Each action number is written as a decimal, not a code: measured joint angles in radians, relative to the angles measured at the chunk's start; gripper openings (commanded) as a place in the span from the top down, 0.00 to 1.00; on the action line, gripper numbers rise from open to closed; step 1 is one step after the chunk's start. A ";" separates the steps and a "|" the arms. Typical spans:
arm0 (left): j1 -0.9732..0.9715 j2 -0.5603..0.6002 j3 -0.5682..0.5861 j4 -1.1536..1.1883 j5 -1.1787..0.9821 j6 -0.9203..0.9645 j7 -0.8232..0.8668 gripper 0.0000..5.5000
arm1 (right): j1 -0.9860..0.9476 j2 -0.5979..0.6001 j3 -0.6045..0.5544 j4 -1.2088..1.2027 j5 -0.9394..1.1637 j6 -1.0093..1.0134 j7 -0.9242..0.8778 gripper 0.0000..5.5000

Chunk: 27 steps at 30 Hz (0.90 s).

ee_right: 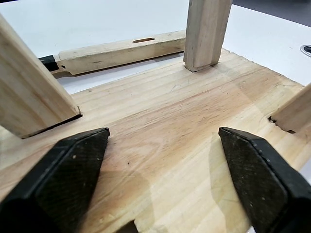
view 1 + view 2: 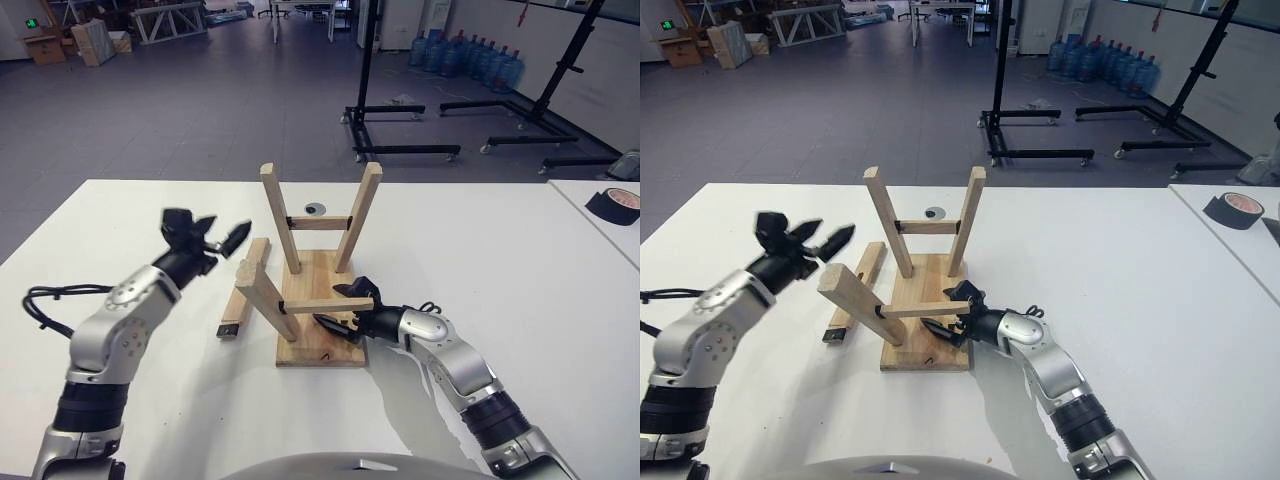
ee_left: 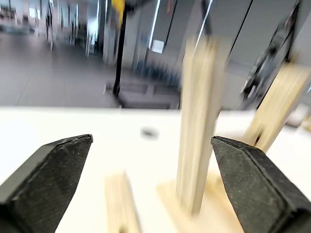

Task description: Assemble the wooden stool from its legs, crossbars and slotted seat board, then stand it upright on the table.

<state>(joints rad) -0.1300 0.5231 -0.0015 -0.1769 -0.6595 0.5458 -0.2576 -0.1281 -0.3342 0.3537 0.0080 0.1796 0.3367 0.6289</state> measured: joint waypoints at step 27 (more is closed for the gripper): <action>0.009 -0.182 -0.049 0.179 0.357 0.083 0.074 0.55 | 0.001 0.021 0.004 0.006 -0.001 -0.001 -0.040 0.25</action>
<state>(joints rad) -0.1205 0.3412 -0.0509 0.0019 -0.3021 0.6290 -0.1841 -0.1268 -0.3132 0.3575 0.0144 0.1787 0.3360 0.5890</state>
